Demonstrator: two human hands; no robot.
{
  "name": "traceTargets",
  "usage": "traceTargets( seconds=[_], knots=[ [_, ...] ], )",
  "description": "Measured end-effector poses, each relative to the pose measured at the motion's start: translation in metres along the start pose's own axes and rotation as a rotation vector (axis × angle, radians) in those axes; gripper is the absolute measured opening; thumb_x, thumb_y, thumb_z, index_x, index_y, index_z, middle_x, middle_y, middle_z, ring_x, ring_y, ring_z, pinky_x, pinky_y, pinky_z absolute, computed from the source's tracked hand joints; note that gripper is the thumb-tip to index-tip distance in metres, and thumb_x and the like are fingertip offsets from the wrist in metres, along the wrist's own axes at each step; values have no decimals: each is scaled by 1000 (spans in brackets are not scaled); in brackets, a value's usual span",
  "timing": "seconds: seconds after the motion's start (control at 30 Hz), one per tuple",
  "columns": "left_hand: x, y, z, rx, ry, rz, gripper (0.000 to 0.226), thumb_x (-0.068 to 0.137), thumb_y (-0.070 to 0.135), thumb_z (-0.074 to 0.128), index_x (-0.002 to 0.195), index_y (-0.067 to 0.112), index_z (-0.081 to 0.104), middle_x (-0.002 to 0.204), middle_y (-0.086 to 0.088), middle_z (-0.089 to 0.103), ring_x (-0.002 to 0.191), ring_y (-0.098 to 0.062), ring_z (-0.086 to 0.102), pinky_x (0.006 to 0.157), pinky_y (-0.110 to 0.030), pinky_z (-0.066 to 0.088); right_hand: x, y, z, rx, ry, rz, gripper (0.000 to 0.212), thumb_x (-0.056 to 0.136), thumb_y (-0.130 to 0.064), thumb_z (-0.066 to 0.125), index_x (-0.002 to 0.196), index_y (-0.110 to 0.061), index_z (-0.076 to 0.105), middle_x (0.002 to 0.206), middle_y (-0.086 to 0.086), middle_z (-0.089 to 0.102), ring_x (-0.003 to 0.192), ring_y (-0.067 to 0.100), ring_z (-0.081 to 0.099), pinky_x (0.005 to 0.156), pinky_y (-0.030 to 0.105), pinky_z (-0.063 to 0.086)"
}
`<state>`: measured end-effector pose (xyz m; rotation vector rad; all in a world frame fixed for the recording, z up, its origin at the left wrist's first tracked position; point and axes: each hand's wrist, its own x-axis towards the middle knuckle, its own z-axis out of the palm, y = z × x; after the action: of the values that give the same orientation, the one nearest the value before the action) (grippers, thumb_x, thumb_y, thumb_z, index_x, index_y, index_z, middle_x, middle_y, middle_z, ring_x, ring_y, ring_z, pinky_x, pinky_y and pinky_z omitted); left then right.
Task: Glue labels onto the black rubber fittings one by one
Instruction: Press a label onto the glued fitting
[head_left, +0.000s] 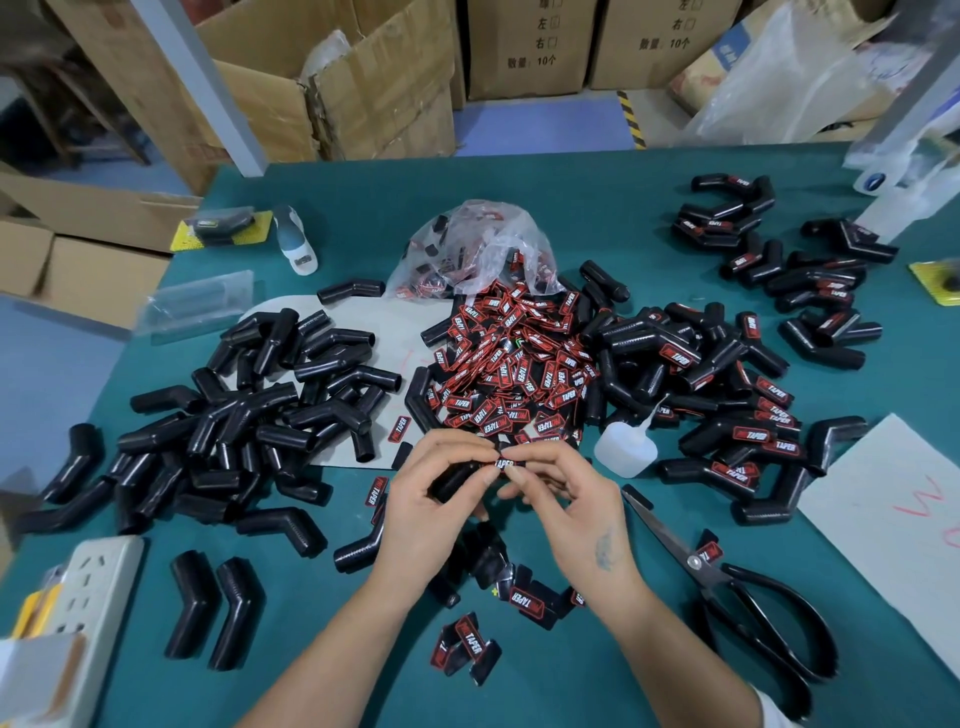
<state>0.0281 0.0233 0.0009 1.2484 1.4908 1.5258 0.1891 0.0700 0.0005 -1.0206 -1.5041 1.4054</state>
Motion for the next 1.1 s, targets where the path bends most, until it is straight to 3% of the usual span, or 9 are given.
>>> traceTargets(
  seconds=[0.1,0.27,0.37,0.57,0.73,0.87,0.97,1.1],
  knots=[
    [0,1,0,-75,-1,-38,10,92,17,77,101,16,82,110,-3,71,102,-23,71,60,-32,61,1,1,0,5,4,10,15,101,-26,68,109,-38,73,97,-5,79,89,19,78,81,19,55],
    [1,-6,-1,-23,7,-45,10,90,27,79,98,23,82,107,-1,74,107,-26,71,87,-52,61,1,1,0,65,13,33,17,101,-22,66,106,-36,74,92,-1,79,87,19,79,79,16,53],
    [1,-8,-1,-9,0,-32,10,90,27,79,99,22,82,107,-1,74,108,-28,70,84,-63,60,2,1,-1,77,4,35,16,101,-21,66,107,-34,74,92,1,79,89,22,78,80,18,54],
    [0,-9,-3,11,12,-29,13,90,27,79,99,19,83,107,-1,75,107,-27,71,86,-64,59,3,0,1,89,-14,23,16,96,-28,73,109,-37,76,94,0,80,90,22,78,87,30,60],
    [1,-9,-2,50,-28,-18,15,92,27,76,103,19,83,110,2,74,109,-26,71,87,-58,61,3,1,-1,125,31,54,13,95,-26,73,105,-34,78,91,2,80,87,22,78,80,19,56],
    [1,-7,-2,43,-30,-23,13,91,26,77,102,21,83,109,2,75,108,-23,72,86,-46,64,3,1,-1,124,25,54,12,94,-30,73,104,-34,77,90,3,80,87,22,78,80,19,56],
    [2,-5,-3,91,-36,29,14,92,25,76,104,22,83,109,5,75,108,-21,72,93,-32,59,3,0,0,126,25,57,12,93,-32,73,104,-35,78,91,2,80,87,22,78,80,19,55],
    [2,-5,-4,122,-33,53,15,93,23,76,105,23,83,111,8,75,108,-20,73,98,-26,54,3,-1,1,136,31,63,12,93,-31,73,103,-35,77,91,2,80,86,21,78,80,19,55]
  ],
)
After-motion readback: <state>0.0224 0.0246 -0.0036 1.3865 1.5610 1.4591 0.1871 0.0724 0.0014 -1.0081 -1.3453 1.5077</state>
